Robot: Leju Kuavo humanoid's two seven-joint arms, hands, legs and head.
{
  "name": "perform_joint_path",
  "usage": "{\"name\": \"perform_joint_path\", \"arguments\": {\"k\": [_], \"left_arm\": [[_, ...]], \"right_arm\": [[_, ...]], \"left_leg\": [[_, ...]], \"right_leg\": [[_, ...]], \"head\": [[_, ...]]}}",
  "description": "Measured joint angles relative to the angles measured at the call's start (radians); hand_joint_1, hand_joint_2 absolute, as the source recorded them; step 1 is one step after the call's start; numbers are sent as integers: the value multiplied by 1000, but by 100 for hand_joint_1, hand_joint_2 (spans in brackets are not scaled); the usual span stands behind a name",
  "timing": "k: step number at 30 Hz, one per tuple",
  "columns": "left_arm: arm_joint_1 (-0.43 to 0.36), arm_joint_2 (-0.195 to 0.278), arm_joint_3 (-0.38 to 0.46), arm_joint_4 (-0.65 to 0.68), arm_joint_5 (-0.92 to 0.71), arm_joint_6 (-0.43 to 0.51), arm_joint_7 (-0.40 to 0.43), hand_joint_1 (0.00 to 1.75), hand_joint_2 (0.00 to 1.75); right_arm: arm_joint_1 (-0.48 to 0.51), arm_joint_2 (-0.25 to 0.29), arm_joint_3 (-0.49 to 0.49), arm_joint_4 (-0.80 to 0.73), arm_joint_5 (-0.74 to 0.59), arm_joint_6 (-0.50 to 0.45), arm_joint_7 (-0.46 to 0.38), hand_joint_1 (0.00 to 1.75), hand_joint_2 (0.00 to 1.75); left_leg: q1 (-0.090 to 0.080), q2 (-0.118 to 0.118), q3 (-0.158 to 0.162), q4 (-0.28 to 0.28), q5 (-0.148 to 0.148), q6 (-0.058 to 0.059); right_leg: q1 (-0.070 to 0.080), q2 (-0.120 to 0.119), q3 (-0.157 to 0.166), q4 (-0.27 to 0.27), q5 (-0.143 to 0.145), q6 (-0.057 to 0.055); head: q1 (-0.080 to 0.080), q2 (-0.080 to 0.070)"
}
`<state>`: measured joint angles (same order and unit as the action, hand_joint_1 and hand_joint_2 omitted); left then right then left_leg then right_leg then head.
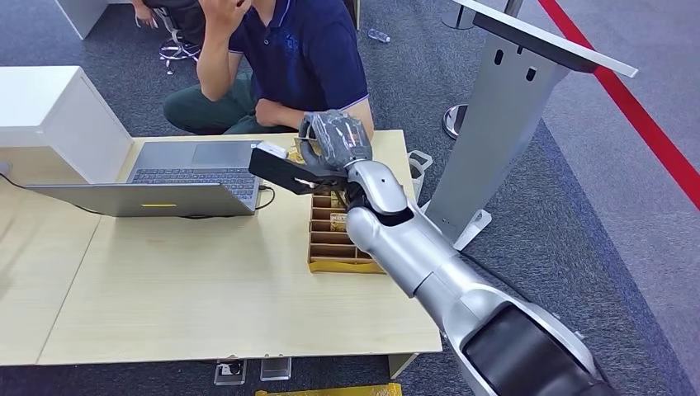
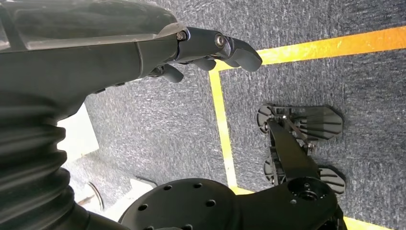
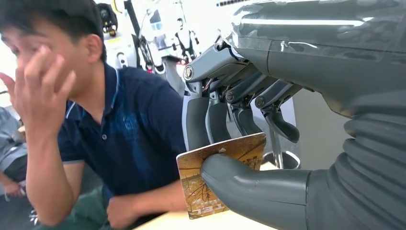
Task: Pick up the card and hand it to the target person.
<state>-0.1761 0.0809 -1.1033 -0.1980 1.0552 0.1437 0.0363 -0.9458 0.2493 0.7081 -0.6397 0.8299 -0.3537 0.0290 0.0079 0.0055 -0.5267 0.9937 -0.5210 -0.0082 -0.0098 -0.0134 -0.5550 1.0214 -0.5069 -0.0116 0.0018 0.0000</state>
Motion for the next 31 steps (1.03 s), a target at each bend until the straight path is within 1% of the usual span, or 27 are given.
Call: {"name": "perform_joint_path", "arguments": {"k": [6, 10, 14, 24, 28, 31], "left_arm": [[-9, -2, -13, 0, -14, -1, 4, 0, 175], [-16, -4, -20, 0, -18, -3, 9, 0, 175], [-18, -5, -21, 0, -18, -5, 12, 0, 175], [-18, -5, -23, 0, -19, -9, 12, 0, 175], [-19, -5, -26, 0, -20, -10, 12, 0, 175], [-20, -5, -31, 0, -28, -11, 12, 0, 175]], "right_arm": [[-46, 45, 3, 87, 11, -46, 14, 152, 175], [-69, 62, 6, 130, 8, -85, 17, 152, 175], [-79, 70, 6, 152, 10, -107, 9, 152, 175], [-93, 75, 6, 190, 11, -119, -2, 152, 175], [-93, 75, 6, 201, 10, -120, -8, 0, 175], [-94, 75, 6, 207, 10, -120, -10, 0, 175]], "left_leg": [[0, 0, 0, 0, 0, 0], [0, 0, 0, 0, 0, 0], [0, 0, 0, 0, 0, 0], [0, 0, 0, 0, 0, 0], [0, 0, 0, 0, 0, 0], [0, 0, 0, 0, 0, 0]], "right_leg": [[0, 0, 0, 0, 0, 0], [0, 0, 0, 0, 0, 0], [0, 0, 0, 0, 0, 0], [0, 0, 0, 0, 0, 0], [0, 0, 0, 0, 0, 0], [0, 0, 0, 0, 0, 0]], "head": [[0, 0], [0, 0], [0, 0], [0, 0], [0, 0], [0, 0]]}}
